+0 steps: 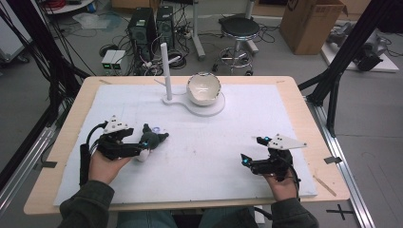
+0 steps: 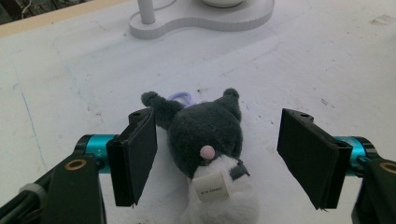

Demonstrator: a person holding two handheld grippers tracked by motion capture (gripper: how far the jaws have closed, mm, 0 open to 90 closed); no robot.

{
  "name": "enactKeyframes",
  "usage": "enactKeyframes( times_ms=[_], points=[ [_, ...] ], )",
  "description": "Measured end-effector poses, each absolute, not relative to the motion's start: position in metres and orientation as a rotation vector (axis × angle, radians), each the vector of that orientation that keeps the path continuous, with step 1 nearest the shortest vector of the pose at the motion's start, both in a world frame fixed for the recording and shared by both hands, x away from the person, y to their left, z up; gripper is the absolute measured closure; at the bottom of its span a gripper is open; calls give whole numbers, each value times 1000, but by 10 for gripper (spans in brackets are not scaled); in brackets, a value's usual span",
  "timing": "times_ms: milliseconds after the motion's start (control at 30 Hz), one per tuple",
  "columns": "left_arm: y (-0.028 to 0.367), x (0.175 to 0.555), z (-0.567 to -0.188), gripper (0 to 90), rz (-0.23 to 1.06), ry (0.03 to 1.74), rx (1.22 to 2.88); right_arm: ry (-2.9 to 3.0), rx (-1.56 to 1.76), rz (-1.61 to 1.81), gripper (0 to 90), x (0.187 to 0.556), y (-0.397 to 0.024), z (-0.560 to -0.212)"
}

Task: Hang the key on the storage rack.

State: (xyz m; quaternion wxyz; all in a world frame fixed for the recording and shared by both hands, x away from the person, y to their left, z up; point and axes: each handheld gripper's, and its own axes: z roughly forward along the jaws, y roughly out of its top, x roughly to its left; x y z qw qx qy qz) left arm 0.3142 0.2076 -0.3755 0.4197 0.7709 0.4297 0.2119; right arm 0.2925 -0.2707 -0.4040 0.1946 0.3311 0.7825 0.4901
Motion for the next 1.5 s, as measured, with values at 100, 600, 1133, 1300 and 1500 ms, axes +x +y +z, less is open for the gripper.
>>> enactKeyframes(
  times_ms=[100, 600, 1133, 1300, 1500],
  points=[
    [206, 317, -377, 292, 534, 1099, 1938, 2184, 929, 1374, 106, 292, -273, -404],
    [191, 330, -387, 338, 497, 1152, 1989, 2189, 934, 1378, 106, 292, -273, -404],
    [179, 336, -406, 324, 527, 1210, 2092, 2184, 914, 1387, 105, 291, -274, -403],
    [175, 338, -410, 339, 543, 1233, 2121, 2187, 911, 1387, 105, 291, -274, -403],
    [174, 339, -415, 364, 577, 1252, 2147, 2178, 919, 1388, 106, 290, -275, -403]
  ],
)
